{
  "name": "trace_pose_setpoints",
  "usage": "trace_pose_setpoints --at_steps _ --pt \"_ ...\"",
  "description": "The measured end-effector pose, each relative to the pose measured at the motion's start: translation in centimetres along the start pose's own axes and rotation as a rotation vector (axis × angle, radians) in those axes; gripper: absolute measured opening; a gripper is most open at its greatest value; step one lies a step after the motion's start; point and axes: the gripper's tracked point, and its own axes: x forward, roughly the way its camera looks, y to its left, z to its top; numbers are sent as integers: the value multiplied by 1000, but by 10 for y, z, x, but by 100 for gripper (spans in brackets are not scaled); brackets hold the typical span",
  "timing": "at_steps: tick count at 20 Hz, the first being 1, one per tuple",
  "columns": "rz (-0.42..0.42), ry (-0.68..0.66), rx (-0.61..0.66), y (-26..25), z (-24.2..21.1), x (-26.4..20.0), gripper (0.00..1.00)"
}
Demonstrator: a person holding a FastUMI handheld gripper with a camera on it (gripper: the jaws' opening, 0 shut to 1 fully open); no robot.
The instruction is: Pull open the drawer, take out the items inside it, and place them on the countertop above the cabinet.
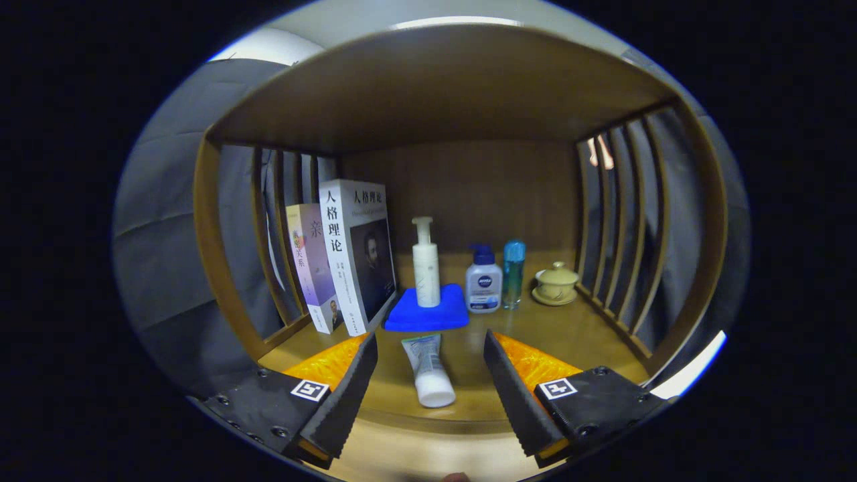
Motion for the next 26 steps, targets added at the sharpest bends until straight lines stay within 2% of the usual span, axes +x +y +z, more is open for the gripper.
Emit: trace_pose_setpoints --at_steps 3,9,13,19,26 --pt "15 -33 15 14 -14 -36 98" --pt "-10 -137 -48 35 -33 -97 98" --pt "-32 -192 -15 44 -44 -131 98" --pt "-38 -202 -46 53 -74 -169 98" --pt "-32 -175 -11 59 -125 -205 98"
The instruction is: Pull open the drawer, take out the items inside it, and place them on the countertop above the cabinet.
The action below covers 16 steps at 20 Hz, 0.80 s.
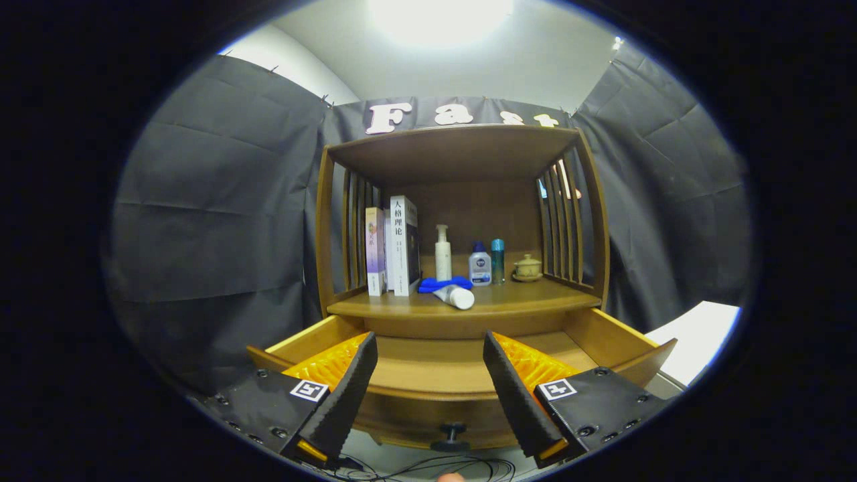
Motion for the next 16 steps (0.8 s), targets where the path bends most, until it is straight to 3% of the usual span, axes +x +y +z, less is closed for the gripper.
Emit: trace_pose_setpoints --at_steps 6,16 --pt "2 61 -10 1 -47 -19 98" --pt "10 142 -32 8 -101 -11 98"
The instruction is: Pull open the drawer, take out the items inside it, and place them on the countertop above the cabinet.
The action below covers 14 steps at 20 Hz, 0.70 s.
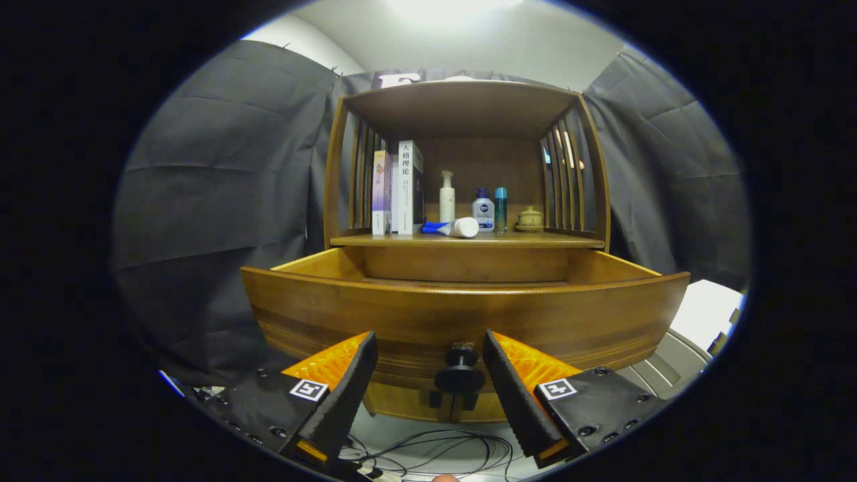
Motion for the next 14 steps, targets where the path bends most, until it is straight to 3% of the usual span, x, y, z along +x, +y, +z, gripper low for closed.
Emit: trace_pose_setpoints --at_steps 14 --pt "-79 34 25 -10 -15 19 97"
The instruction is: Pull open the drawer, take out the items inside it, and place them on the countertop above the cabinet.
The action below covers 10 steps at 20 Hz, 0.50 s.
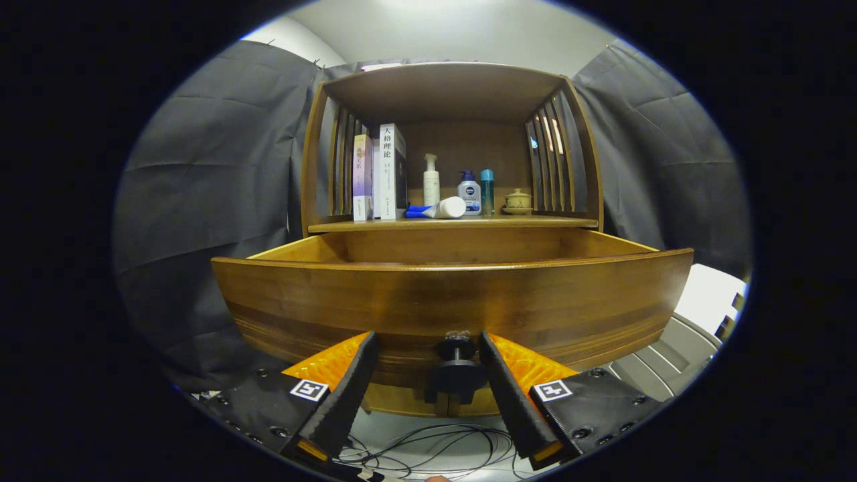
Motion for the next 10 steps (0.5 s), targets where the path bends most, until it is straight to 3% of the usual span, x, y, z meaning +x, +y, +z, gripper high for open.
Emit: trace_pose_setpoints --at_steps 10 --pt "-36 -27 -3 -4 7 20 98"
